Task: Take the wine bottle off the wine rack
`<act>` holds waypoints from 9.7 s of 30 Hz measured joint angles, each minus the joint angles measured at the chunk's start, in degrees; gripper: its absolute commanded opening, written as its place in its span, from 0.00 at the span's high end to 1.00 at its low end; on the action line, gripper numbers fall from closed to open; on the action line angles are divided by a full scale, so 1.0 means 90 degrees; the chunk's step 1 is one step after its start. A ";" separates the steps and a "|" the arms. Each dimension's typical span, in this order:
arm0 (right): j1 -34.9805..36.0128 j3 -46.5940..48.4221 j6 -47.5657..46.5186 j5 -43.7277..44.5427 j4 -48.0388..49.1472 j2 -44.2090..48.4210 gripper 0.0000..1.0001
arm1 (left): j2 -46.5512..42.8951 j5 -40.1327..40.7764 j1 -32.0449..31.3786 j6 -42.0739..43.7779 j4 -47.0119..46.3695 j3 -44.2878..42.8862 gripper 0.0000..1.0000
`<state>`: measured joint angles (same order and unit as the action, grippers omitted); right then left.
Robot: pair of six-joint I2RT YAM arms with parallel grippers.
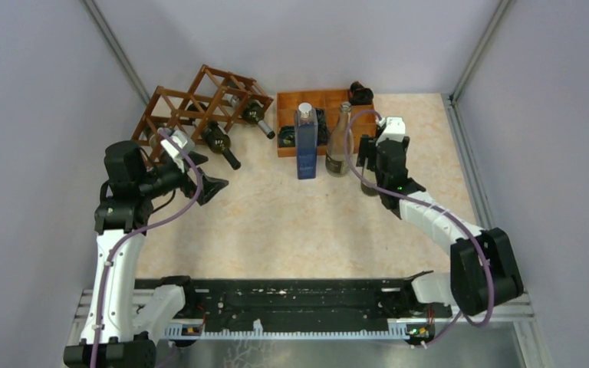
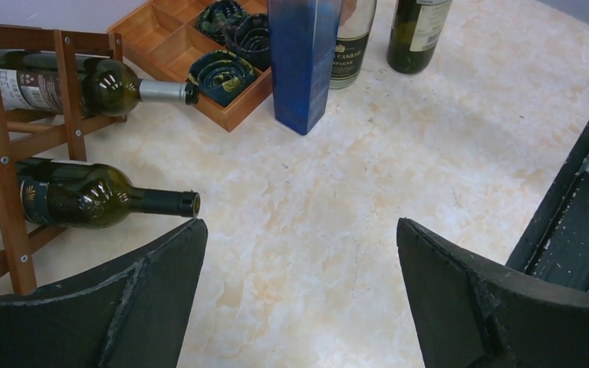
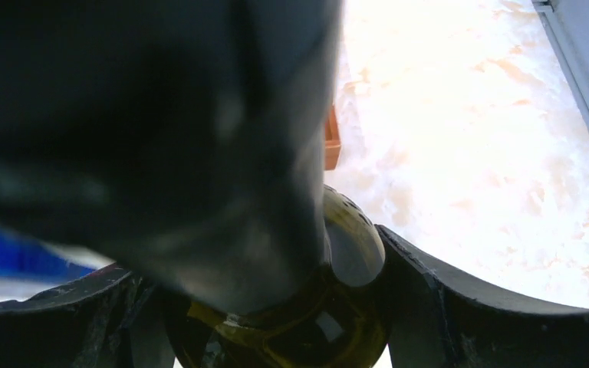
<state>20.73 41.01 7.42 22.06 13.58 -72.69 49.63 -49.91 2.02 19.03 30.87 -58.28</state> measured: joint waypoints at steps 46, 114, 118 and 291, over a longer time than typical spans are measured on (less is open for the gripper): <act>-0.0398 0.0959 0.0029 -0.0755 0.1948 -0.1996 0.33 | -0.0153 0.0459 0.0000 0.0180 0.0090 0.0000 0.01; 0.1637 -0.0452 0.2465 -0.1916 -0.2708 0.3332 0.01 | 0.2331 0.4362 0.0253 1.1004 -0.0877 0.1965 0.11; 0.1637 -0.0415 0.2460 -0.1984 -0.2727 0.3330 0.01 | 0.2569 0.4600 0.0260 1.1064 -0.1445 0.2135 0.14; 0.4617 0.0136 0.0952 -0.3315 0.1056 -0.0498 0.01 | 0.0228 -0.2450 -0.1127 0.0993 -0.0010 -0.0236 1.00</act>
<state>62.28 42.24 15.99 -7.77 23.09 -77.17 51.68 -71.96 -8.12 27.97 30.79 -60.40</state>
